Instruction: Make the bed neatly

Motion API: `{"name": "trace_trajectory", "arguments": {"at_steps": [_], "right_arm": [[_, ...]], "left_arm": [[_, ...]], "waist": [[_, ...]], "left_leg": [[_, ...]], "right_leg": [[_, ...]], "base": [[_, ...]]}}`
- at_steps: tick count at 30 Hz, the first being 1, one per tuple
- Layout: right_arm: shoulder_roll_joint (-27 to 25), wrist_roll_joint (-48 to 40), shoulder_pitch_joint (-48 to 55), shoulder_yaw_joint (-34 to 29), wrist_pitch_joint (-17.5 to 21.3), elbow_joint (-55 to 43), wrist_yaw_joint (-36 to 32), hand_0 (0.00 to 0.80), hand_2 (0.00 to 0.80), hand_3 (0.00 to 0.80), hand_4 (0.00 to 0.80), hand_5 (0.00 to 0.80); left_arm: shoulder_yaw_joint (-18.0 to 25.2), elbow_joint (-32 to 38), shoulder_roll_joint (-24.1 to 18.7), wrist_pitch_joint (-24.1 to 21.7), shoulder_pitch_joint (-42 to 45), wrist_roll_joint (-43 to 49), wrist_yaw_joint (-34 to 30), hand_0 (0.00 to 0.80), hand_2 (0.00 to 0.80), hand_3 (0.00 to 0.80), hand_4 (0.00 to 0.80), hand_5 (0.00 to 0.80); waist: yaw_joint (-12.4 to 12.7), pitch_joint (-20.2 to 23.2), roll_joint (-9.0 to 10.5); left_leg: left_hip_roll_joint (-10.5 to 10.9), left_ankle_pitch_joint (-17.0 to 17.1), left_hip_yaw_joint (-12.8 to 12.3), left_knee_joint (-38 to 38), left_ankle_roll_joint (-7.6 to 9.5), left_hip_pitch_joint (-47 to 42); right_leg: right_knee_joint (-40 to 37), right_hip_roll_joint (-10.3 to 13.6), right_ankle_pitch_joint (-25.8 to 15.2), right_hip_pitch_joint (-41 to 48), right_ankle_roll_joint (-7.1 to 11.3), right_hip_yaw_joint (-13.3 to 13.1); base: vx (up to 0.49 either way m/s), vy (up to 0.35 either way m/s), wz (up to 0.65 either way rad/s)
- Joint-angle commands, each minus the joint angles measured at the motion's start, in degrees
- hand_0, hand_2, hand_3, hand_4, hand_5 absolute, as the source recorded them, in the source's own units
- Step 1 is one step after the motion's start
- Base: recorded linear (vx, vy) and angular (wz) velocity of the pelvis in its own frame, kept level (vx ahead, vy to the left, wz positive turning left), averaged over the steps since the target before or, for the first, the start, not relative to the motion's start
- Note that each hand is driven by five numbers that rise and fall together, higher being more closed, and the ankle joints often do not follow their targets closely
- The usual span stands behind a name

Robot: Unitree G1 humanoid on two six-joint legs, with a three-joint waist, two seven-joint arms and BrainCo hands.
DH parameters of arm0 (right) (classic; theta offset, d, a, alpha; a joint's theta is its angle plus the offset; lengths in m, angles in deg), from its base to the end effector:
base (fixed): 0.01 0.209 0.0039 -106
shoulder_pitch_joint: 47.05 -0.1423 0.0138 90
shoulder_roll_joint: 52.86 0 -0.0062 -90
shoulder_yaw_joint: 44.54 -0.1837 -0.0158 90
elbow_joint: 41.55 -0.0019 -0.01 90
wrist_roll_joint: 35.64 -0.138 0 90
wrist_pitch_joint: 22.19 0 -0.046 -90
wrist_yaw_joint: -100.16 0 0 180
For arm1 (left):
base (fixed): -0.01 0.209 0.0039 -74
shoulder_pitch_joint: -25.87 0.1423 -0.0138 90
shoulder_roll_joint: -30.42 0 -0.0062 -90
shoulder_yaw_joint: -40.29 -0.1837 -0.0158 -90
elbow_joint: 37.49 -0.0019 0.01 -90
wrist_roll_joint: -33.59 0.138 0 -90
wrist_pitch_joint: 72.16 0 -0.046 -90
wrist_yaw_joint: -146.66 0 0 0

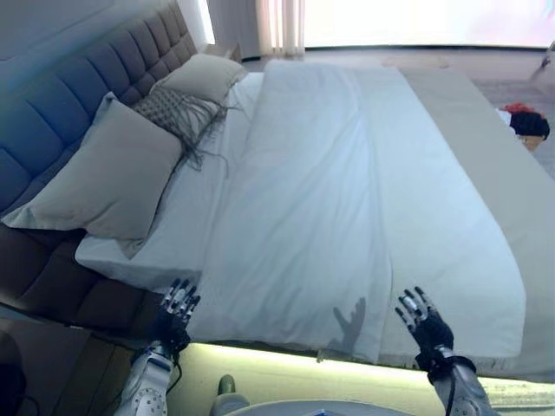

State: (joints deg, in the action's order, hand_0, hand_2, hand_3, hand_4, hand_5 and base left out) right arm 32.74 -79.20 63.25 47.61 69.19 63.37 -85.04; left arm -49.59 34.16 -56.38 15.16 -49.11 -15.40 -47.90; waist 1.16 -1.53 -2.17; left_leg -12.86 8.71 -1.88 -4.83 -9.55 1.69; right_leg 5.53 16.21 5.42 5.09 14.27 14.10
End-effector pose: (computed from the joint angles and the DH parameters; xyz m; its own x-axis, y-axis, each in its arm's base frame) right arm 0.0955 -0.2398 -0.0380 0.8549 -0.0723 -0.5137 0.2752 0.9026 0.3309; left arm 0.1169 0.2167 -0.0445 0.9303 -0.0347 -0.3652 -0.1979 0.7907 -0.5794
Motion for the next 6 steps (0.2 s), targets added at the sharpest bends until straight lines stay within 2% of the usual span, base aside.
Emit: {"name": "trace_trajectory", "arguments": {"at_steps": [1,4,6], "right_arm": [[2.4,-2.2,-4.0,-0.3,5.7,-2.2,1.2,0.000,0.000,0.000,0.000,0.000],[3.5,-4.8,-3.1,1.1,7.4,-2.5,0.3,0.000,0.000,0.000,0.000,0.000],[3.5,-4.4,-2.8,2.0,8.1,-2.7,0.2,0.000,0.000,0.000,0.000,0.000]], "left_arm": [[-2.0,4.2,-4.0,-4.7,-5.8,1.5,-2.3,0.000,0.000,0.000,0.000,0.000],[-3.6,3.6,-4.5,-4.5,-5.0,1.0,-3.6,0.000,0.000,0.000,0.000,0.000],[-4.6,3.5,-5.1,-3.1,-4.5,1.6,-1.7,0.000,0.000,0.000,0.000,0.000]], "waist": [[3.3,-2.5,3.93],[3.2,-2.3,3.92],[3.2,-2.2,3.78]], "left_leg": [[-1.3,-1.4,-0.7,0.0,1.47,-3.5],[-1.5,-1.7,-1.3,0.5,1.68,-4.0],[-1.6,-1.9,-1.6,0.8,1.82,-4.2]], "right_leg": [[-4.2,3.5,-11.4,-1.7,-2.14,1.9],[-3.5,3.7,-11.2,-1.7,-2.15,1.2],[-2.9,3.9,-10.9,-1.7,-2.02,0.9]], "base": [[0.018,-0.060,0.05],[0.043,-0.022,-0.01],[0.042,0.003,0.01]]}}
